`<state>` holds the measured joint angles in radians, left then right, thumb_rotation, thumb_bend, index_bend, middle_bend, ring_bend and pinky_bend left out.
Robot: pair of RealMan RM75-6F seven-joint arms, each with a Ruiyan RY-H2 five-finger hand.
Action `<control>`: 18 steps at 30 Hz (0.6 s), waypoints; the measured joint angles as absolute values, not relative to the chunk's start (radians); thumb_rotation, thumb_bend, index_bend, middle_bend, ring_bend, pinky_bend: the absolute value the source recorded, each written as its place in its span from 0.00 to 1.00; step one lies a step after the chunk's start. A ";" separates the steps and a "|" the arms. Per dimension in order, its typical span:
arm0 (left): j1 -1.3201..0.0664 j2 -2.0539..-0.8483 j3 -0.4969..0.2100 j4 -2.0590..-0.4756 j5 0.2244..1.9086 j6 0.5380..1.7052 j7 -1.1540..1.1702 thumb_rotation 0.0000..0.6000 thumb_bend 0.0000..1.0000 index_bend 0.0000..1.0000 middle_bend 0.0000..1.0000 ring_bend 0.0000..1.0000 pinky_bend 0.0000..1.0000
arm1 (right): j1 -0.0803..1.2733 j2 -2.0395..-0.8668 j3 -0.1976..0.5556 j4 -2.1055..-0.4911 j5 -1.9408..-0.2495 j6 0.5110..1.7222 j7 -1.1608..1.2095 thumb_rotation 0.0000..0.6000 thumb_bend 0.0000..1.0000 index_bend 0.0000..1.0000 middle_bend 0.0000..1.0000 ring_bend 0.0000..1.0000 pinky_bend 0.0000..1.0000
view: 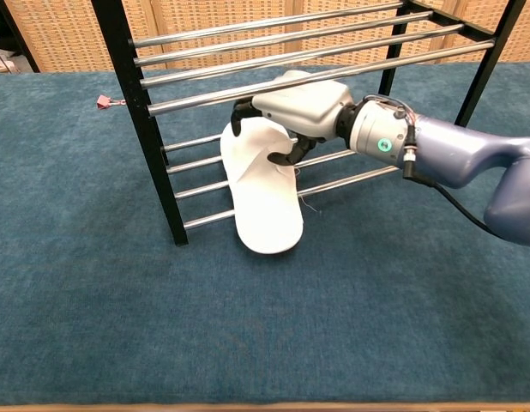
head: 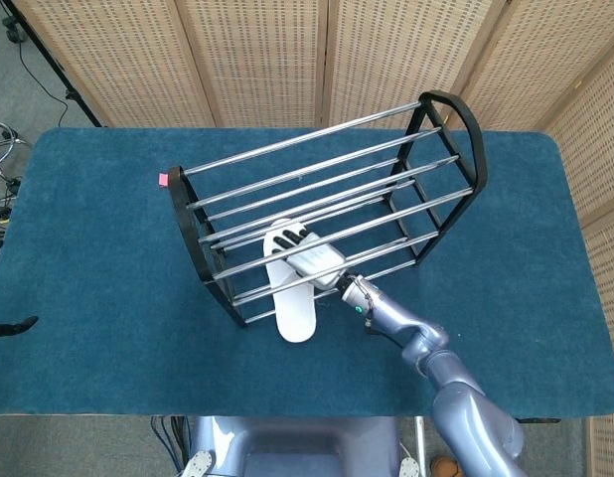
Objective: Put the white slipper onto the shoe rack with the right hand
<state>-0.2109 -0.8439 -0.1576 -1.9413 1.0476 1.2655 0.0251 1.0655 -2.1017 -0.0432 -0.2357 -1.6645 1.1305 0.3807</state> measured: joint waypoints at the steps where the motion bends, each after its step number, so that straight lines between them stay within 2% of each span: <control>1: -0.211 -0.844 -0.157 -1.941 1.048 1.266 0.026 1.00 0.00 0.00 0.00 0.00 0.00 | 1.060 -2.102 -0.044 -0.234 -1.664 1.133 0.382 1.00 0.38 0.30 0.23 0.21 0.42; 18: -0.211 -0.851 -0.151 -1.952 1.062 1.278 0.048 1.00 0.00 0.00 0.00 0.00 0.00 | 0.973 -2.076 -0.051 -0.232 -1.665 1.231 0.408 1.00 0.38 0.30 0.23 0.21 0.40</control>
<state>-0.2105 -0.8512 -0.1508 -1.9520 1.0617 1.2779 0.0484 0.9730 -2.0762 -0.0513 -0.2323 -1.6649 1.2305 0.4080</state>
